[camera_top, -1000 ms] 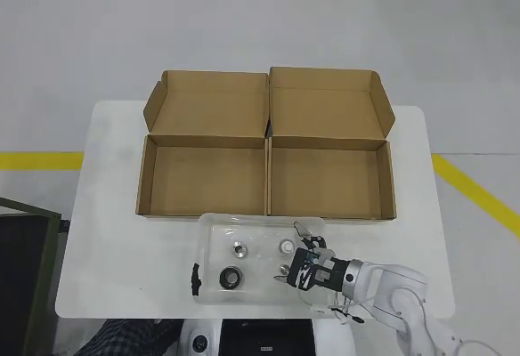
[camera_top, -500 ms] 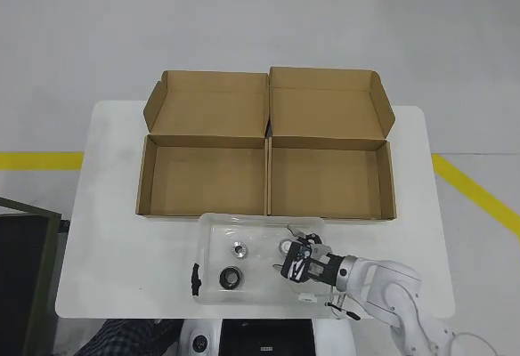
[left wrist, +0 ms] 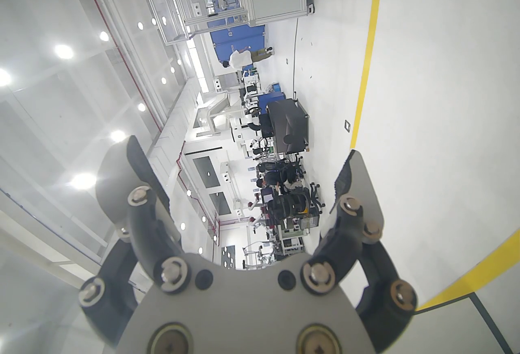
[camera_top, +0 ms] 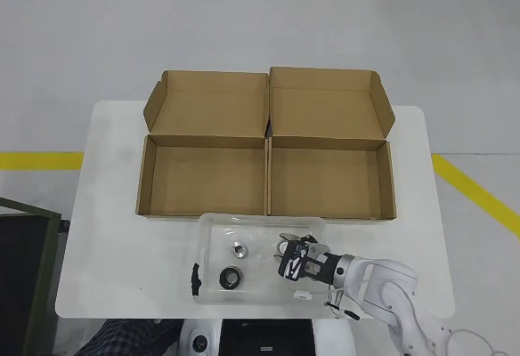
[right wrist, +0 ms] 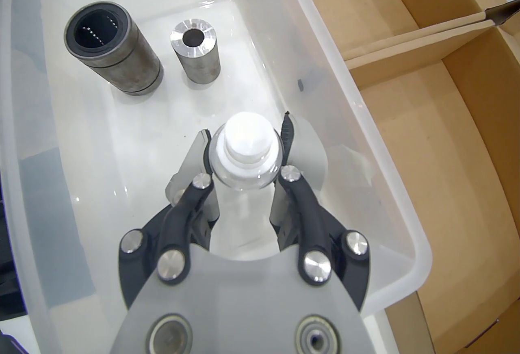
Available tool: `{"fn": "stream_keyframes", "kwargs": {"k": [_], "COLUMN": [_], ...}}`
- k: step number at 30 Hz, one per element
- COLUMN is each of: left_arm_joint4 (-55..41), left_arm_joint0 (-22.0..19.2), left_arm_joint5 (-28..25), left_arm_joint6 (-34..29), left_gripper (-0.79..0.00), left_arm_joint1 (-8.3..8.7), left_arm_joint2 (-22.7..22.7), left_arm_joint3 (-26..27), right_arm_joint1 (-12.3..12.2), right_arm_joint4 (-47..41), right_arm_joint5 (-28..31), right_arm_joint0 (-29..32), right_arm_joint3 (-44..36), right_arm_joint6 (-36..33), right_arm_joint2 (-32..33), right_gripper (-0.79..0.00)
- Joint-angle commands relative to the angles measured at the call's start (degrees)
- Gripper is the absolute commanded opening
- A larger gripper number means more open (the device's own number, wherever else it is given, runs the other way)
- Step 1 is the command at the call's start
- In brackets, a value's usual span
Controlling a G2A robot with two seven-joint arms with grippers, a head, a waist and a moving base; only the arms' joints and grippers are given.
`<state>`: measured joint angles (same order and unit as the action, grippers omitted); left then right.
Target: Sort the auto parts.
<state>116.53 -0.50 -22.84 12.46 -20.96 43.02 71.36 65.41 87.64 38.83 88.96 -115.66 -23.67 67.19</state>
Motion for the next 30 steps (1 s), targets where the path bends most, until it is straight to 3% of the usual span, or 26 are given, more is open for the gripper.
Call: {"fn": "stream_keyframes", "kwargs": {"k": [1, 8, 15, 21, 30], "left_arm_joint4": [0.0, 0.0, 0.0, 0.0, 0.0], "left_arm_joint0": [0.0, 0.0, 0.0, 0.0, 0.0], "left_arm_joint5": [0.0, 0.0, 0.0, 0.0, 0.0], "left_arm_joint6": [0.0, 0.0, 0.0, 0.0, 0.0], "left_gripper": [0.0, 0.0, 0.0, 0.0, 0.0], "left_arm_joint1": [0.0, 0.0, 0.0, 0.0, 0.0], "left_arm_joint2": [0.0, 0.0, 0.0, 0.0, 0.0], "left_arm_joint3": [0.0, 0.0, 0.0, 0.0, 0.0], "right_arm_joint1": [-0.07, -0.45, -0.8, -1.07, -1.26], "right_arm_joint4": [0.07, -1.55, -4.31, -12.53, -21.25], "right_arm_joint5": [0.15, 2.58, 3.53, 10.48, 12.04], "right_arm_joint0": [0.02, 0.12, 0.74, -0.44, -1.89], "right_arm_joint3": [-0.26, -1.46, -1.37, 1.44, 3.53], "right_arm_joint6": [0.21, 3.37, 13.59, 22.89, 32.01], "right_arm_joint2": [-0.09, 0.1, 1.47, 2.15, 5.19], "right_gripper": [-0.785, -0.785, -0.785, -0.785, -0.785]}}
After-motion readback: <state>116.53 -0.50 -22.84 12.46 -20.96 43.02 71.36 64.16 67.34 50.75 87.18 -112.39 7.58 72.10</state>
